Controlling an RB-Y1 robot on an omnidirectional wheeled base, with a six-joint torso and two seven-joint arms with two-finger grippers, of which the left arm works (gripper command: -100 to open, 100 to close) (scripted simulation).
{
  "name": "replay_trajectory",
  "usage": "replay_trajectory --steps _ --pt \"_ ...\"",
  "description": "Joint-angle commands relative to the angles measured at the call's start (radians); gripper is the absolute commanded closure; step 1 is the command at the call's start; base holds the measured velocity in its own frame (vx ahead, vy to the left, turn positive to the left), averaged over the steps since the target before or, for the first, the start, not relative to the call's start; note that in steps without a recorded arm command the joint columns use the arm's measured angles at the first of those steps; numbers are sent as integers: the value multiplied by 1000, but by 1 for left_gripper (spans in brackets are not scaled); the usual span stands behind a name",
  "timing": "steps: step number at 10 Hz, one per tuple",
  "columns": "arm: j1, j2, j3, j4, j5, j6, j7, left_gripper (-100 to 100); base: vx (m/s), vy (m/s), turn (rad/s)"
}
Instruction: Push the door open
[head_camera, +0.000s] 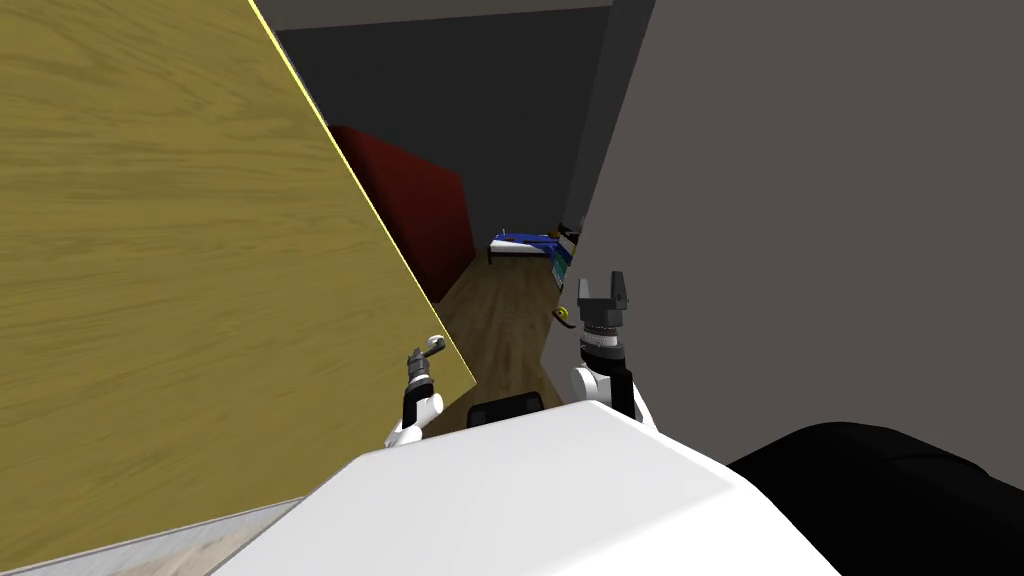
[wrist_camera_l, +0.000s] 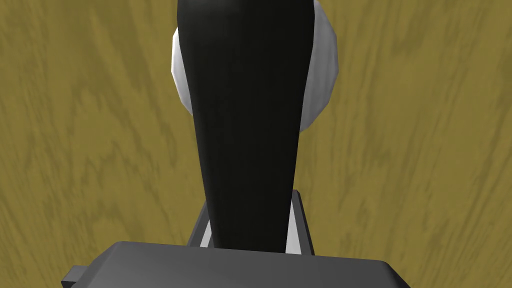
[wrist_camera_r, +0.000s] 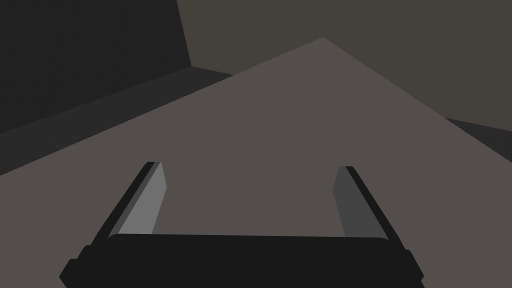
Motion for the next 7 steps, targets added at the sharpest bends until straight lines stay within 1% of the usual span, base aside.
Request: replay_trajectory --steps 1,4,5,7 --pt "-1 16 26 -8 12 -18 -13 100 240 4 127" --pt "0 15 63 -13 35 -23 -35 100 220 15 61" --pt "0 15 63 -13 35 -23 -35 100 168 11 11" --pt "0 7 89 -16 52 -26 -51 100 155 0 75"
